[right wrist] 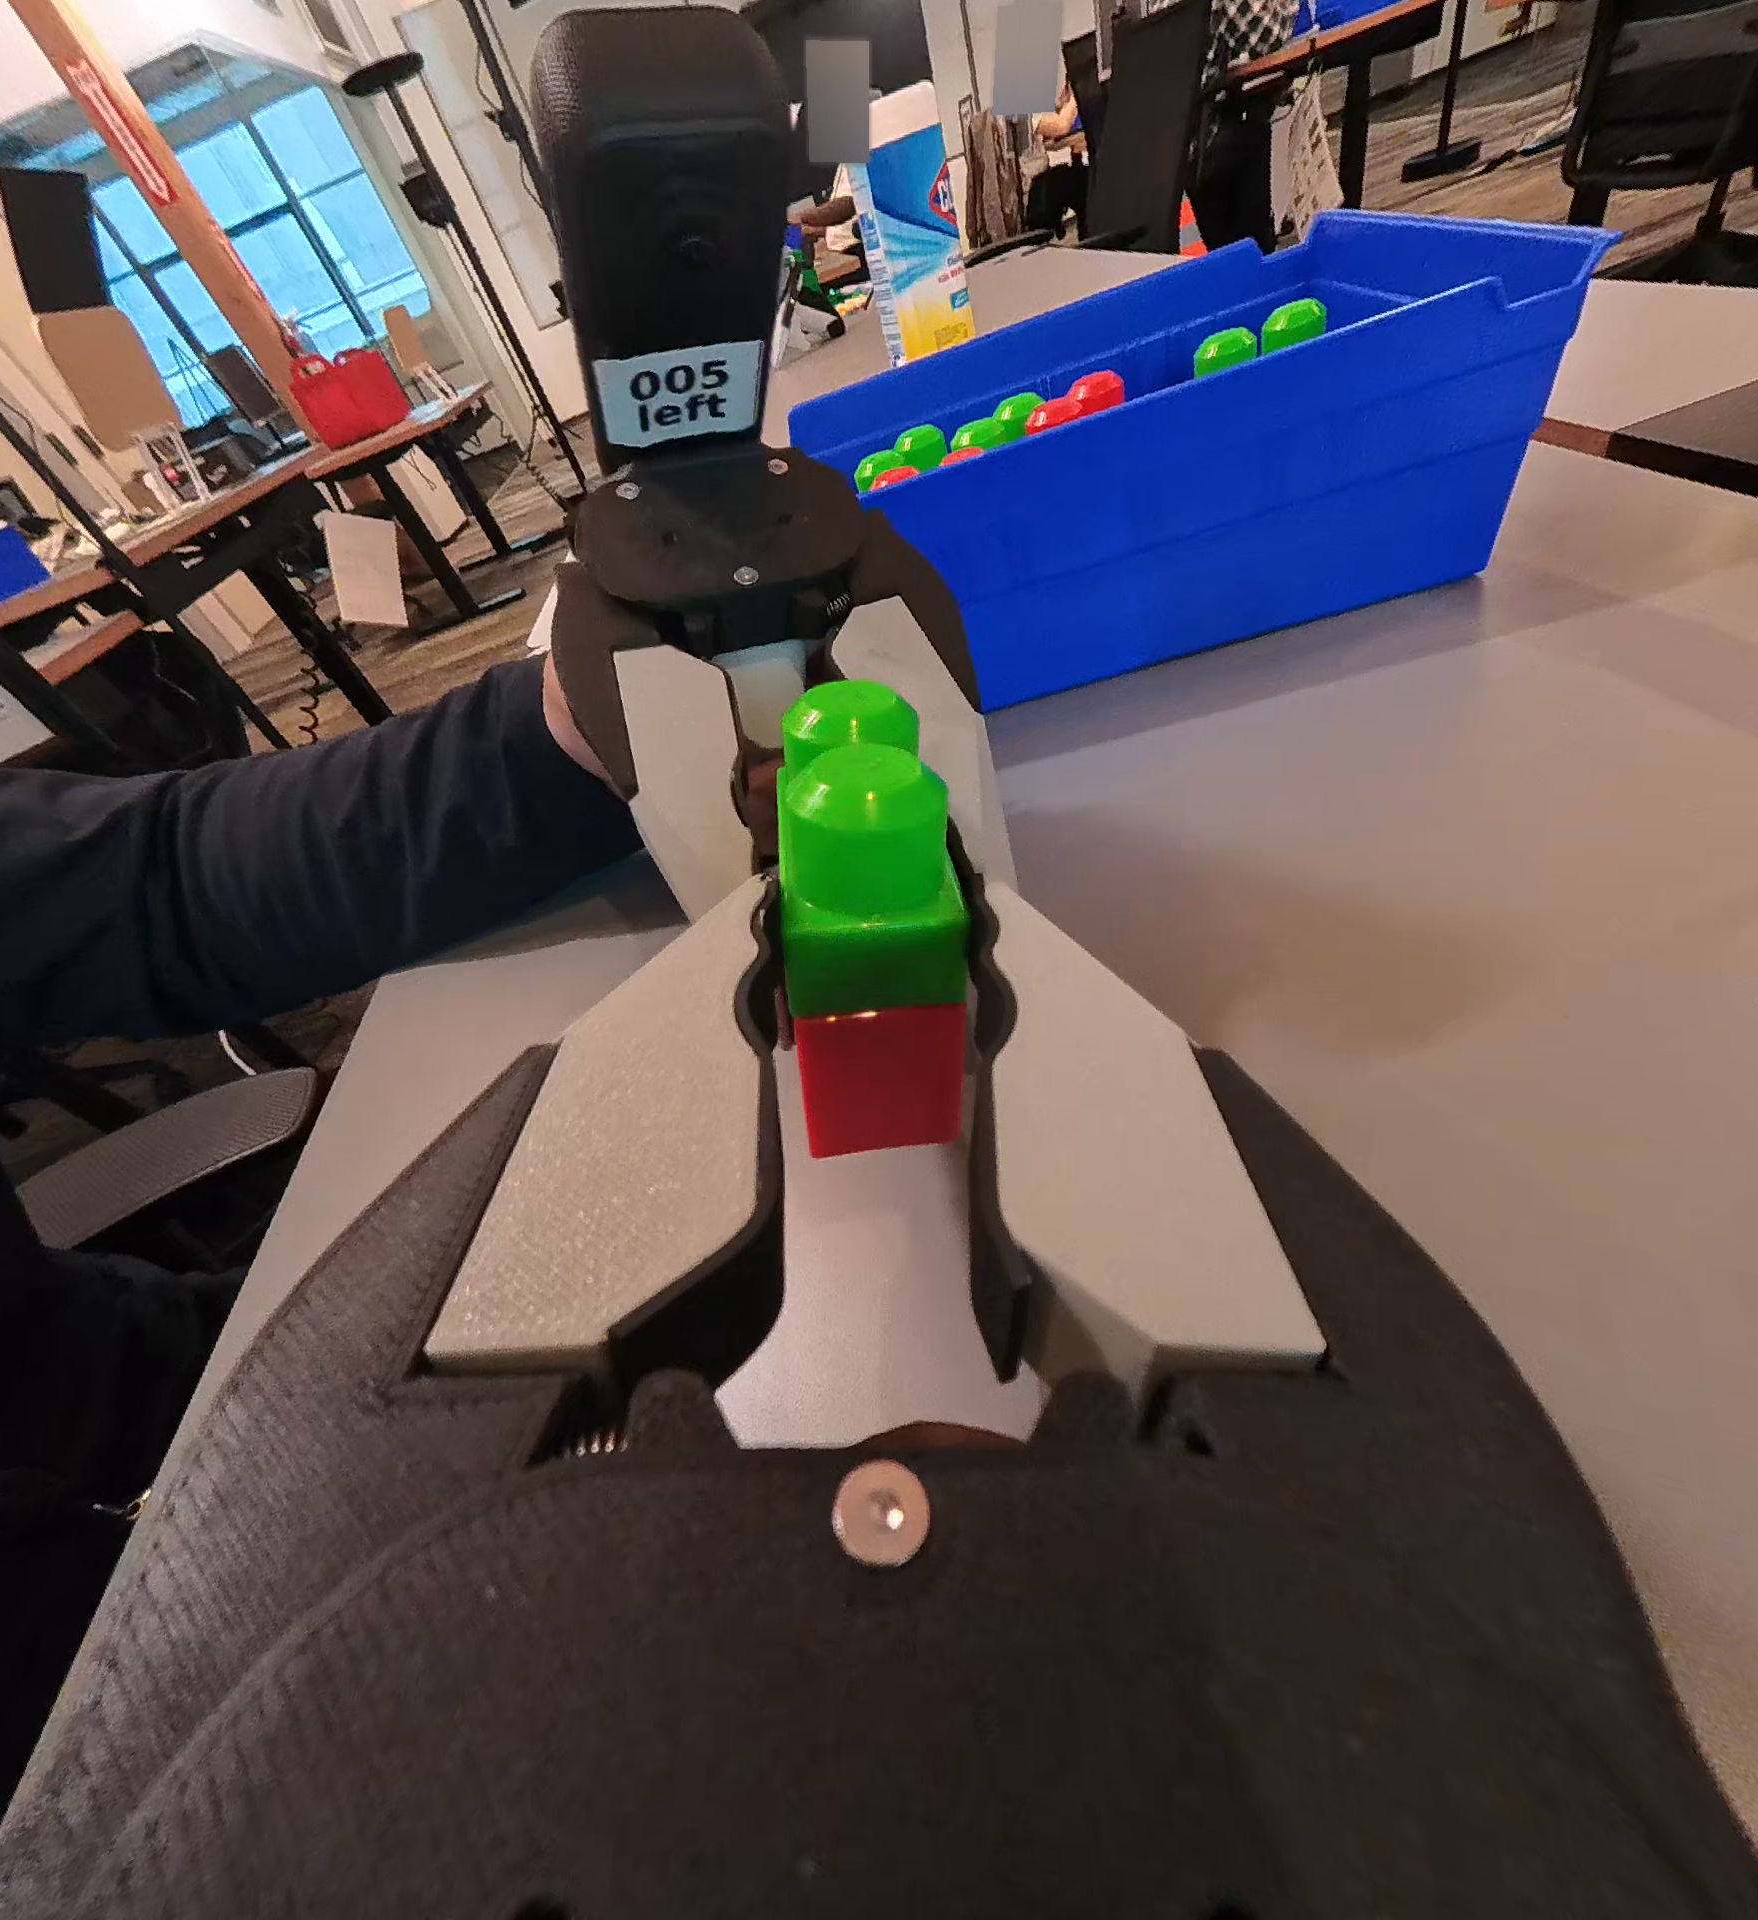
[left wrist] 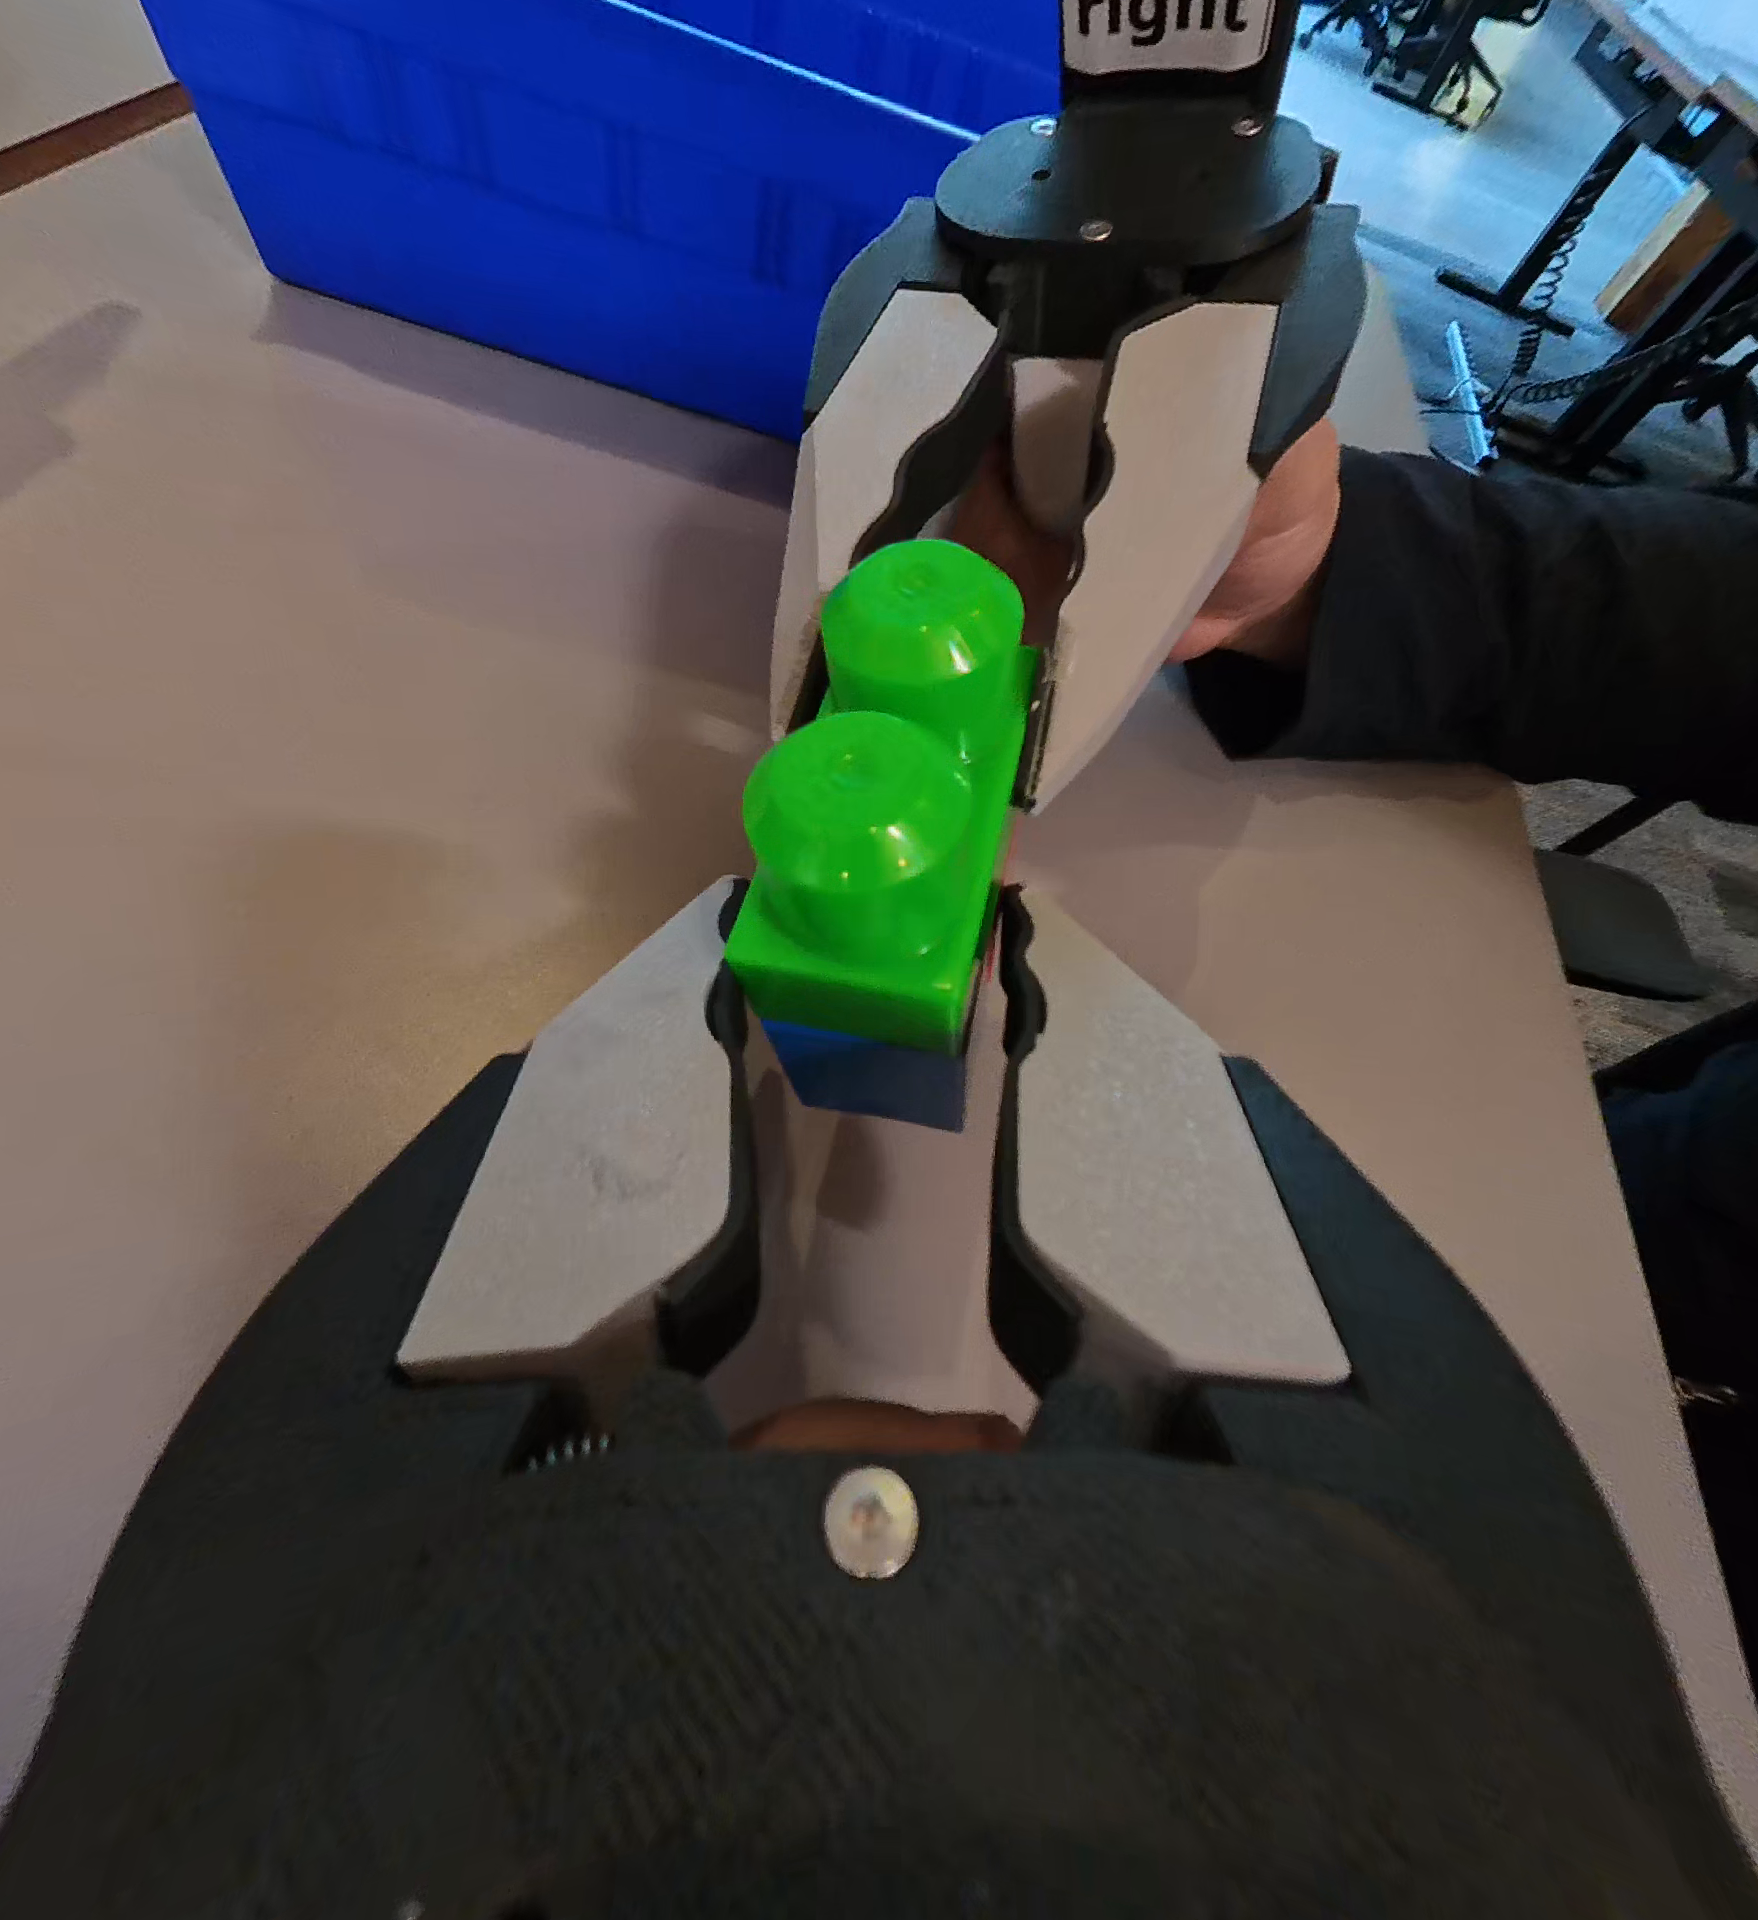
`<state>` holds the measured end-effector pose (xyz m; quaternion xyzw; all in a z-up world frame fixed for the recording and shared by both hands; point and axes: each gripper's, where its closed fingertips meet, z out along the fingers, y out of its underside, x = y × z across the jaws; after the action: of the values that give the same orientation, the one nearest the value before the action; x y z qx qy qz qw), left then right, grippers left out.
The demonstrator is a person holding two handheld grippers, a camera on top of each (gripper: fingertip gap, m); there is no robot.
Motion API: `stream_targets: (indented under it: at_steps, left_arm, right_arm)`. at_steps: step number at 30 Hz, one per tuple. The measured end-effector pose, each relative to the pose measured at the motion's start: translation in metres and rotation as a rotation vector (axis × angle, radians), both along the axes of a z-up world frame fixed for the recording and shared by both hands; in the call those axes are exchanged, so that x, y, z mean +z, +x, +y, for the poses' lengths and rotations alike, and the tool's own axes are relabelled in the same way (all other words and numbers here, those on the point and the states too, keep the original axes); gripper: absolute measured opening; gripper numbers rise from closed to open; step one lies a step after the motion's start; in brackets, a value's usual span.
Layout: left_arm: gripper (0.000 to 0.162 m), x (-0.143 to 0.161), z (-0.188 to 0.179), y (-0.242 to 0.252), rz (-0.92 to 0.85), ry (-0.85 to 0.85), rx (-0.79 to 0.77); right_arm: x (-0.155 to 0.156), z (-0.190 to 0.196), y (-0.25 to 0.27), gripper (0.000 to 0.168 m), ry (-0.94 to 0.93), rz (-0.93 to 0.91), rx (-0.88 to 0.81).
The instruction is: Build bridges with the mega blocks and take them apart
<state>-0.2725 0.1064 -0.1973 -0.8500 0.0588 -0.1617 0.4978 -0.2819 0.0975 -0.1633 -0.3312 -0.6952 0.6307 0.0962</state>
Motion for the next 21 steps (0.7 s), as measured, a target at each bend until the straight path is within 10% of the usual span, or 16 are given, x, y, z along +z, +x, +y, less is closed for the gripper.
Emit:
stream_targets:
  at_steps: [21]
  left_arm:
    - [0.038, 0.0011, -0.0004, -0.0053, 0.054, 0.011, 0.026]
  right_arm:
    - [0.0073, 0.009, -0.0047, 0.033, -0.1, -0.029, -0.03]
